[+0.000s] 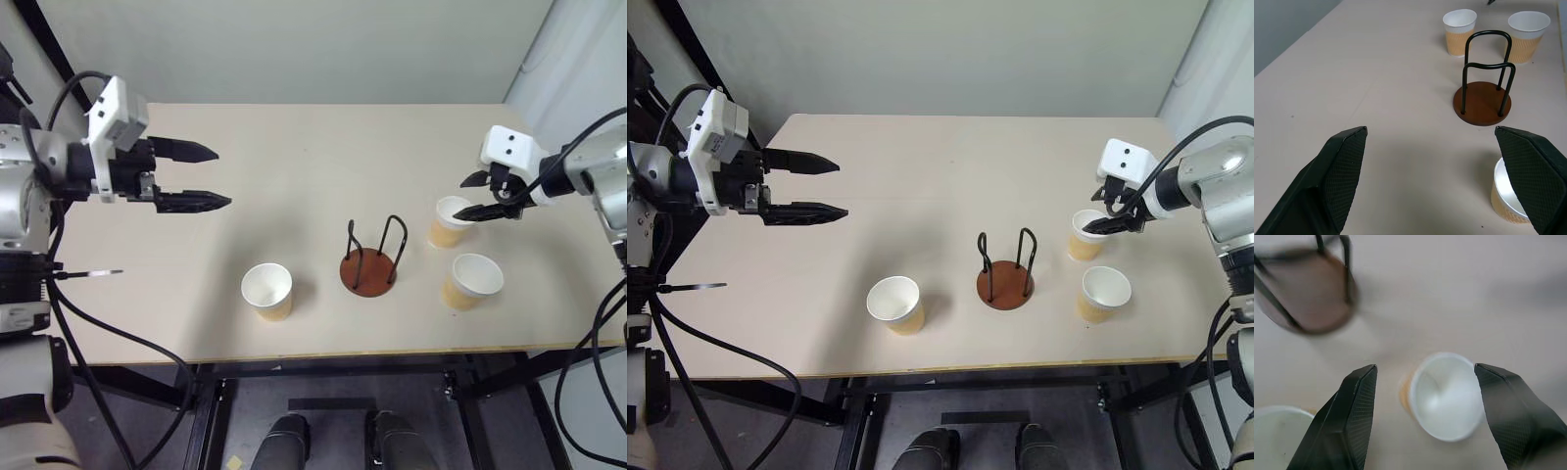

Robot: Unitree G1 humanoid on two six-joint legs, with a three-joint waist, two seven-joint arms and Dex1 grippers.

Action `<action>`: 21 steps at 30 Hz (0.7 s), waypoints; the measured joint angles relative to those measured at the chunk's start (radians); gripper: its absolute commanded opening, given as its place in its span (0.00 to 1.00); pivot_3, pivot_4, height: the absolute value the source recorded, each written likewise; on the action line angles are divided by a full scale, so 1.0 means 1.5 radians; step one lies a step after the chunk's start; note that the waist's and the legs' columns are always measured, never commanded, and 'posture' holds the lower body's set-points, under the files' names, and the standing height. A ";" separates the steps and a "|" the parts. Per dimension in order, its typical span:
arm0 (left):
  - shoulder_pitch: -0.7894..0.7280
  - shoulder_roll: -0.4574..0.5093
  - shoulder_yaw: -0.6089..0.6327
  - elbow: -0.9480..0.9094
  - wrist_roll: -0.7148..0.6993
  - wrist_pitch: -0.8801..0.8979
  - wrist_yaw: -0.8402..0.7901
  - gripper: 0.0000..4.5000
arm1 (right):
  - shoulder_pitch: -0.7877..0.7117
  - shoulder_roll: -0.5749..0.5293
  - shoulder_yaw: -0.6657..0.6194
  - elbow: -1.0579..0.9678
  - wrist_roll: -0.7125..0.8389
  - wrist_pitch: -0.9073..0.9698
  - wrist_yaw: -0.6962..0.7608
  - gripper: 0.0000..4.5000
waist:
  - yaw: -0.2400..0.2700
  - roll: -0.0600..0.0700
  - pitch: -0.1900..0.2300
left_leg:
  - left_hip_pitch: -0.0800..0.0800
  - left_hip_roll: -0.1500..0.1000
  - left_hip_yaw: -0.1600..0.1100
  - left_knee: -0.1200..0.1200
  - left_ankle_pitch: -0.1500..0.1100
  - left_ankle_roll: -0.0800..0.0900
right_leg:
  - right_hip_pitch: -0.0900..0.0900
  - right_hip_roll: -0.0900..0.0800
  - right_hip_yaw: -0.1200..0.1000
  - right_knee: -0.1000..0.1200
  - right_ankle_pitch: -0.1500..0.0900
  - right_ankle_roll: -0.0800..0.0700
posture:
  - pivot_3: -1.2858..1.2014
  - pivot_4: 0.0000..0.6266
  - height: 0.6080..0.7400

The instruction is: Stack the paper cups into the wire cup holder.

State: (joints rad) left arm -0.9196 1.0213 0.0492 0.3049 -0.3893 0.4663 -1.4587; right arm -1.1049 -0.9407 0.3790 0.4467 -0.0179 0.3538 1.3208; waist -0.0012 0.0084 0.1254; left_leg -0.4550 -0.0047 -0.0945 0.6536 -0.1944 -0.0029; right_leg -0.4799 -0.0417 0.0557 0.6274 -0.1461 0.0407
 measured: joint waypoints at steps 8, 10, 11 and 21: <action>0.000 0.010 0.000 -0.012 -0.001 0.006 -0.002 1.00 | -0.029 0.053 0.028 0.152 -0.098 -0.134 0.014 0.73 | 0.001 0.000 0.000 | 0.000 0.000 0.000 0.000 0.000 0.000 | 0.000 0.000 0.000 0.000 0.001 -0.001 | 0.52 0.24 1.00; 0.001 0.013 0.001 -0.016 -0.002 0.010 -0.001 1.00 | -0.032 0.060 0.028 0.181 -0.115 -0.156 0.018 0.73 | 0.000 0.000 0.000 | 0.000 0.000 0.000 0.000 0.000 0.000 | 0.000 0.000 0.000 0.000 0.001 -0.001 | 0.52 0.24 1.00; 0.001 0.013 0.001 -0.018 -0.002 0.011 -0.001 1.00 | -0.034 0.065 0.028 0.197 -0.124 -0.168 0.020 0.73 | 0.000 0.000 0.000 | 0.000 0.000 0.000 0.000 0.000 0.000 | 0.000 0.000 0.000 0.000 0.001 -0.001 | 0.52 0.24 1.00; 0.002 0.019 0.001 -0.024 -0.004 0.015 0.001 1.00 | -0.054 0.126 0.032 0.334 -0.207 -0.248 -0.020 0.37 | -0.002 0.001 0.000 | 0.000 0.000 0.000 0.000 -0.001 -0.001 | 0.000 0.000 0.000 0.000 0.001 -0.002 | 0.52 0.24 1.00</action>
State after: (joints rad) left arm -0.9170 1.0503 0.0513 0.2692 -0.3947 0.4887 -1.4579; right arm -1.1857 -0.7520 0.4272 0.9473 -0.3281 -0.0178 1.2915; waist -0.0035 0.0093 0.1260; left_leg -0.4548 -0.0042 -0.0945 0.6535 -0.1952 -0.0040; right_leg -0.4804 -0.0420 0.0555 0.6277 -0.1445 0.0385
